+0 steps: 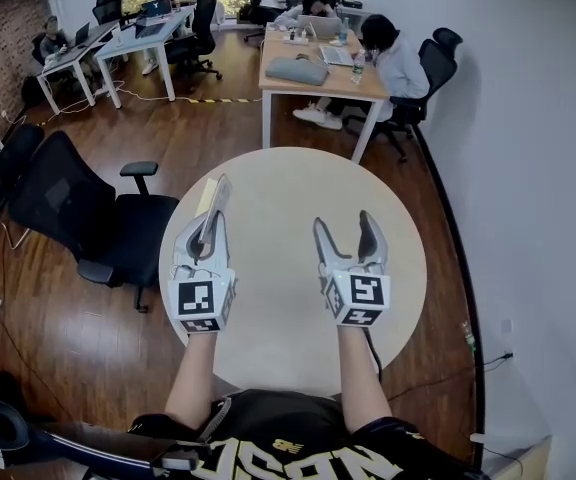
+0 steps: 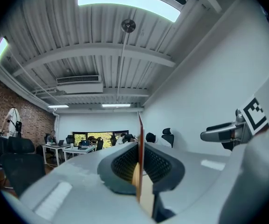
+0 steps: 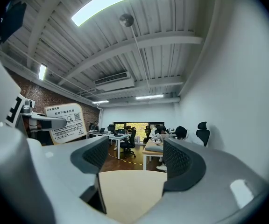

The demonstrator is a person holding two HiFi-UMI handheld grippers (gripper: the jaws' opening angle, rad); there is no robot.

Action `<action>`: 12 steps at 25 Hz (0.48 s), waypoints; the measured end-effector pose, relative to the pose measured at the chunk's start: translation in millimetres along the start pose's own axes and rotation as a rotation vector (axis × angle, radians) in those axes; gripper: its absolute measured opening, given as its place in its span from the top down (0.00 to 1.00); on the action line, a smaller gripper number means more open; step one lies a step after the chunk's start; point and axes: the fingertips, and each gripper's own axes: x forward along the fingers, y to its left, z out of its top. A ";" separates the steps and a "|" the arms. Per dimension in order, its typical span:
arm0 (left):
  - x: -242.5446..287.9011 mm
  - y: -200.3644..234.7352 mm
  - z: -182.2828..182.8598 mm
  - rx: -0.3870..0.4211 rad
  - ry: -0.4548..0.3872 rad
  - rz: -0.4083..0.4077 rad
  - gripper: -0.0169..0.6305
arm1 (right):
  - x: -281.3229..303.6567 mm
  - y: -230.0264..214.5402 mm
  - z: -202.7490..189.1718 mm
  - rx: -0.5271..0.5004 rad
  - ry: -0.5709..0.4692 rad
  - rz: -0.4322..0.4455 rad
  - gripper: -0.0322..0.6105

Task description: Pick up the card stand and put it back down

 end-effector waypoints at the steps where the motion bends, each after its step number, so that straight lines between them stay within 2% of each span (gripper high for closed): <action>1: 1.2 -1.8 0.4 -0.009 0.003 -0.001 0.95 | -2.1 -2.5 -1.2 0.002 0.001 -0.006 0.37; 12: 22.0 -48.9 -5.8 -0.012 0.014 -0.166 0.95 | -34.4 -47.5 -12.3 0.017 0.020 -0.106 0.37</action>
